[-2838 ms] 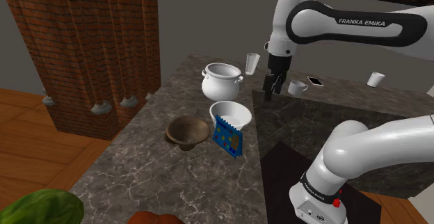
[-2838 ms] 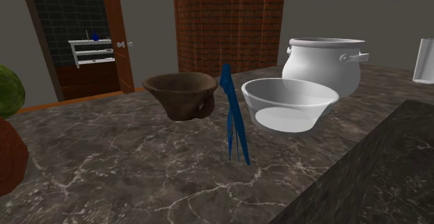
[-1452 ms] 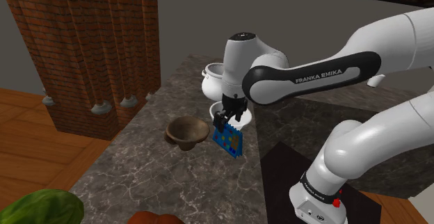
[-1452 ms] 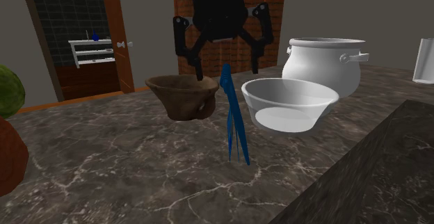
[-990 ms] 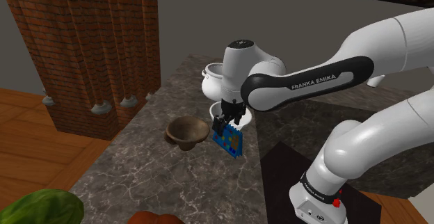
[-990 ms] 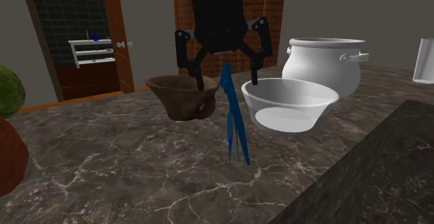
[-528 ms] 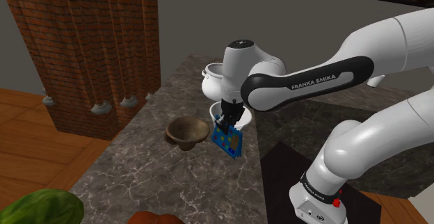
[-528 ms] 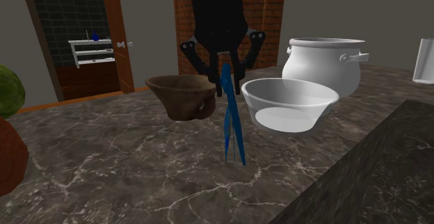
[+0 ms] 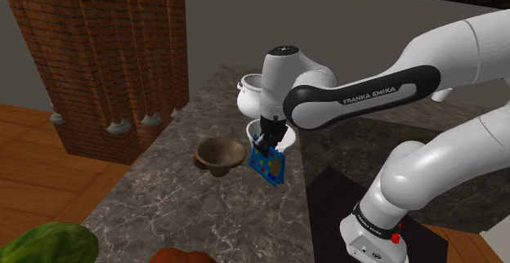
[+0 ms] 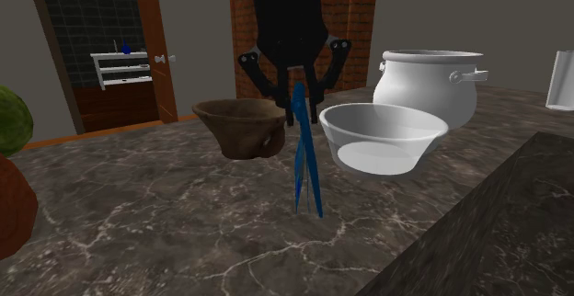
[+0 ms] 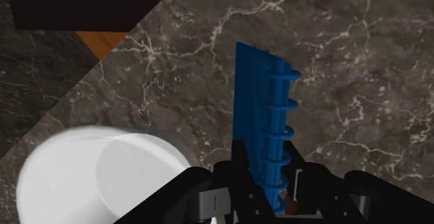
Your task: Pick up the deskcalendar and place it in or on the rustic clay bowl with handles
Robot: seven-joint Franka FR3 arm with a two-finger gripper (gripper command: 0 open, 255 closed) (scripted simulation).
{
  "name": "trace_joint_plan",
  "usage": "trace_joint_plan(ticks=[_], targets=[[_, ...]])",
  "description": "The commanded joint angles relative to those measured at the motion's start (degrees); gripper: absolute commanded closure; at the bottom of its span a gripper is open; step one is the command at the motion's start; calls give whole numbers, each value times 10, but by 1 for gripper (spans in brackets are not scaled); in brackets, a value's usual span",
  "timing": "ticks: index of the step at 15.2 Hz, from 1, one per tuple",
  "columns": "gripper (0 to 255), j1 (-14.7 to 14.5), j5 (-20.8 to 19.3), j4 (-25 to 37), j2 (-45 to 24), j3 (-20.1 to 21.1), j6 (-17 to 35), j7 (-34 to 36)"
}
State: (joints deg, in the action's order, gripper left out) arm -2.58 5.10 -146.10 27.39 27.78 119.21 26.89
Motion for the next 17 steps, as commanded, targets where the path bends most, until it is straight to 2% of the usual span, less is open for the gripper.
trace_joint_plan(ticks=[1, 17], targets=[[255, -1, 0, 8, 5, -3, -13, -3], [255, 0, -3, 106, 39, -29, -143, -21]])
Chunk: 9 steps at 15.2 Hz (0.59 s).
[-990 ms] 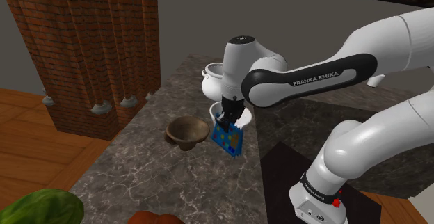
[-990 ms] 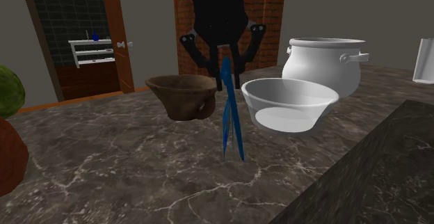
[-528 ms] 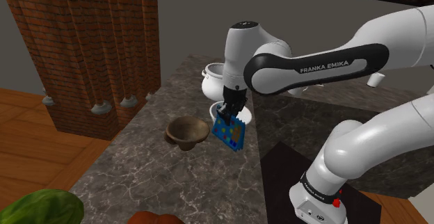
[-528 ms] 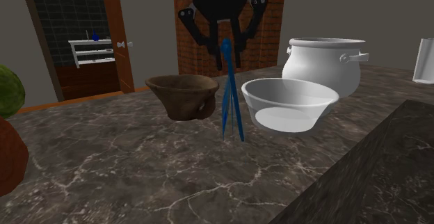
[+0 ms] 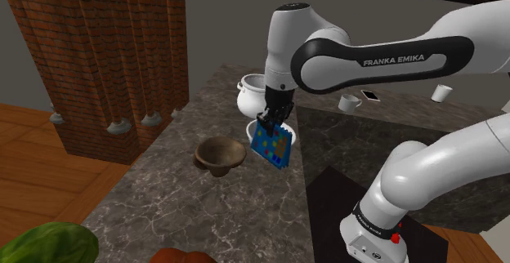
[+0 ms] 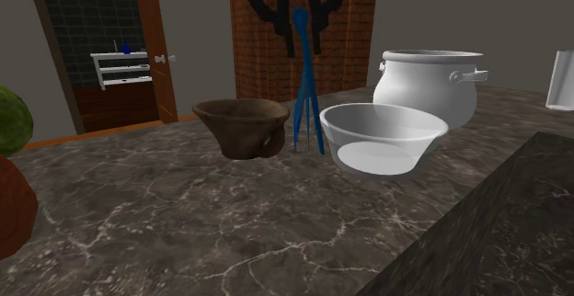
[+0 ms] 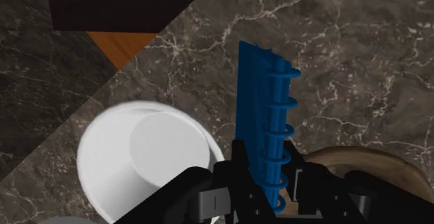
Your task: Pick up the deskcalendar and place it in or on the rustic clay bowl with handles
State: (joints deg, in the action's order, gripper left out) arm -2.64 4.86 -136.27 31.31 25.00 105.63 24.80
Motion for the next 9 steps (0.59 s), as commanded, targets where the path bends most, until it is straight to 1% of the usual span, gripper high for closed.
trace_joint_plan(ticks=[1, 9], targets=[[255, 1, -1, 15, 1, -2, -15, -1], [255, 4, -6, 74, 2, -11, -76, -7]])
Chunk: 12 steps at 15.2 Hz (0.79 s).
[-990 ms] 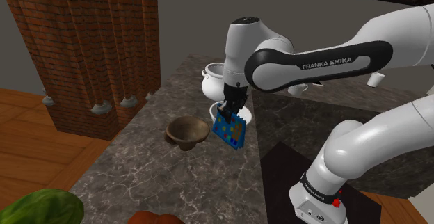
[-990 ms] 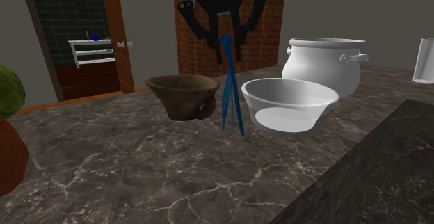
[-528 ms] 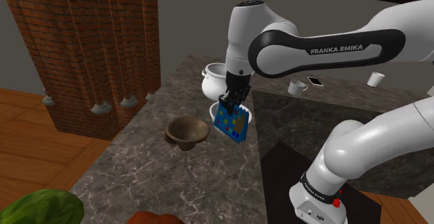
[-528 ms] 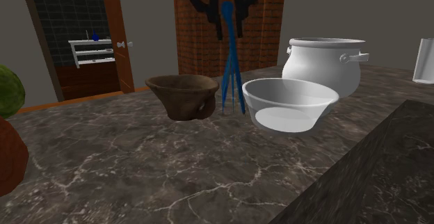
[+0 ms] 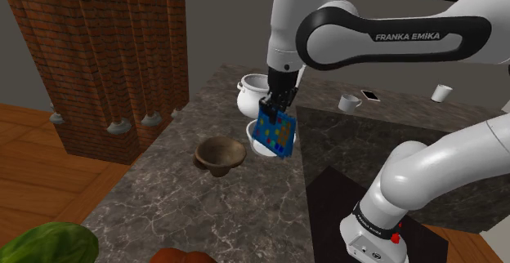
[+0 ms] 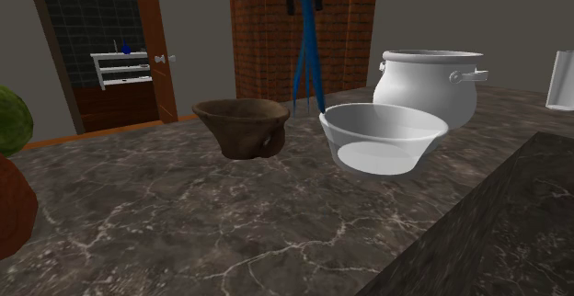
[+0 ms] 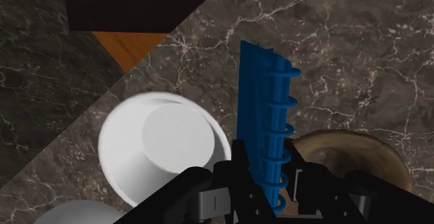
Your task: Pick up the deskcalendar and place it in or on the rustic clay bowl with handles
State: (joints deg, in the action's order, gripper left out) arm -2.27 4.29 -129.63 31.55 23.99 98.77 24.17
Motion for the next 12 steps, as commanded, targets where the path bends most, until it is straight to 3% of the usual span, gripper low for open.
trace_joint_plan(ticks=[1, 6, 12], targets=[[255, 1, -1, 16, 0, -2, -15, -1], [255, 3, -4, 49, -3, -5, -46, -3], [255, 22, -39, 206, -144, 53, -70, 59]])
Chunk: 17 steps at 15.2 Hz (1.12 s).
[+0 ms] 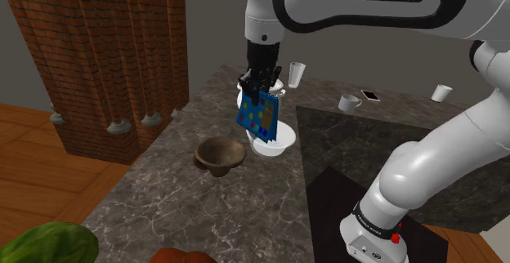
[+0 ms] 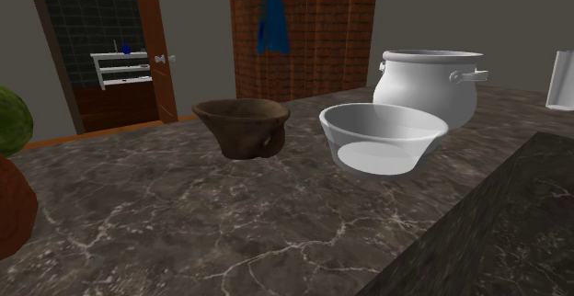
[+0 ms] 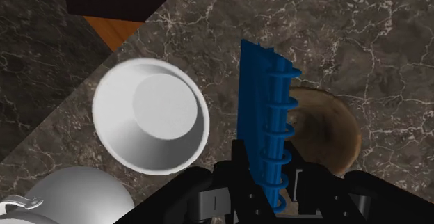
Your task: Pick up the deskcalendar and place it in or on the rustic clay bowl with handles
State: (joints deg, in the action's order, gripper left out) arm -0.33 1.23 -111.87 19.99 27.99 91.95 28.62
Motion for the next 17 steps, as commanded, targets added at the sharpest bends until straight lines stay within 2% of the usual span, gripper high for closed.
trace_joint_plan(ticks=[1, 5, 6, 17], targets=[[255, 4, -18, 57, -54, 23, -9, 27], [255, 0, -69, 187, -166, 64, -47, 79], [255, -8, -94, 241, -212, 78, -66, 100], [255, -6, -82, 135, -191, 70, 24, 101]])
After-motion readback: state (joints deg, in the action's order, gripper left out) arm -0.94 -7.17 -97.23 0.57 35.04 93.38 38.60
